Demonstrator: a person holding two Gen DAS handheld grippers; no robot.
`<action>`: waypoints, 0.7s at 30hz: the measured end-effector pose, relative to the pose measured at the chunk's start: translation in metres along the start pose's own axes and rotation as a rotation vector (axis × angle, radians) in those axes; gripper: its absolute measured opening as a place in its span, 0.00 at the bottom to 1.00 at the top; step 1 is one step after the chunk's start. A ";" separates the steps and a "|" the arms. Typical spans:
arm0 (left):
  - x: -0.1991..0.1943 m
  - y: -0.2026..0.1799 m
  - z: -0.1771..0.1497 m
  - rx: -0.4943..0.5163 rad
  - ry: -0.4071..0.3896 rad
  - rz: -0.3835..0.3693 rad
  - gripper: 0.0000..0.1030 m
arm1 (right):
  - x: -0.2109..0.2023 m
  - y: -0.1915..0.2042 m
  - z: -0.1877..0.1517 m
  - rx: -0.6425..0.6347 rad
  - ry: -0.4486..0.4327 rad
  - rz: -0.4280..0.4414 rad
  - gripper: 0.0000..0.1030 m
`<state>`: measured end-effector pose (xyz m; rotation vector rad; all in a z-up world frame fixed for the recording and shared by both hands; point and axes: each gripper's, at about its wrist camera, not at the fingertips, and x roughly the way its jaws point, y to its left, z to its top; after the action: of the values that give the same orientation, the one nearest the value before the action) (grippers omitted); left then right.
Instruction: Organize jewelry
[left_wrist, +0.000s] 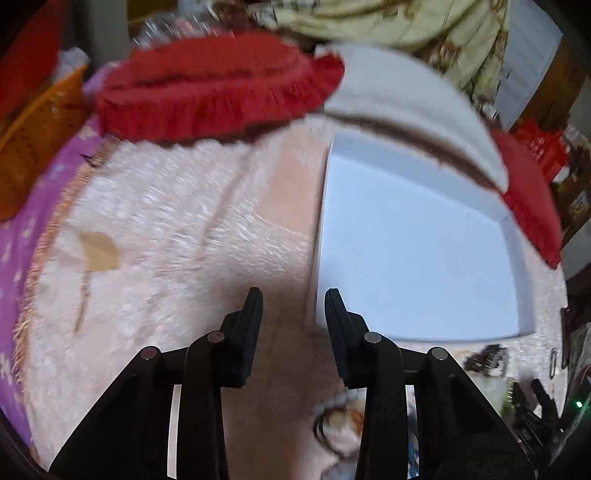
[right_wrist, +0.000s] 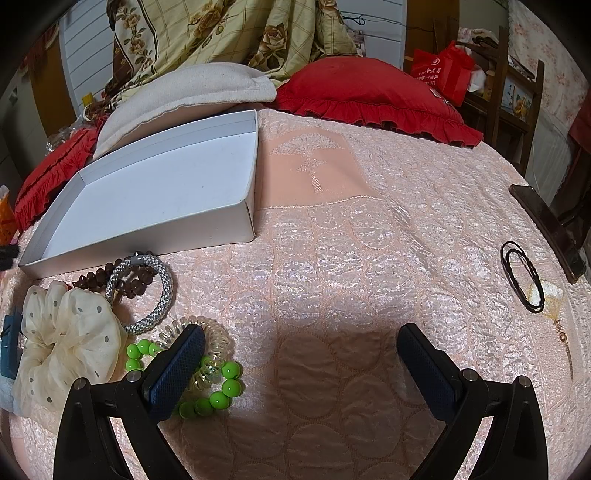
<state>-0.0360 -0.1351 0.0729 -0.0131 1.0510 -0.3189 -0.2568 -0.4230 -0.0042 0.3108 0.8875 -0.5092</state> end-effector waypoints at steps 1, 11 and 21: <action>-0.012 0.001 -0.005 -0.003 -0.018 0.008 0.33 | 0.000 0.000 0.000 0.000 0.000 0.000 1.00; -0.104 0.031 -0.097 -0.102 -0.187 0.091 0.55 | -0.008 0.000 -0.010 -0.050 0.044 0.033 1.00; -0.112 0.042 -0.148 -0.091 -0.171 0.134 0.56 | -0.035 0.002 -0.047 -0.005 0.042 -0.011 1.00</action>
<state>-0.2024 -0.0443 0.0868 -0.0509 0.8912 -0.1450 -0.3047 -0.3900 -0.0041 0.3133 0.9315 -0.5116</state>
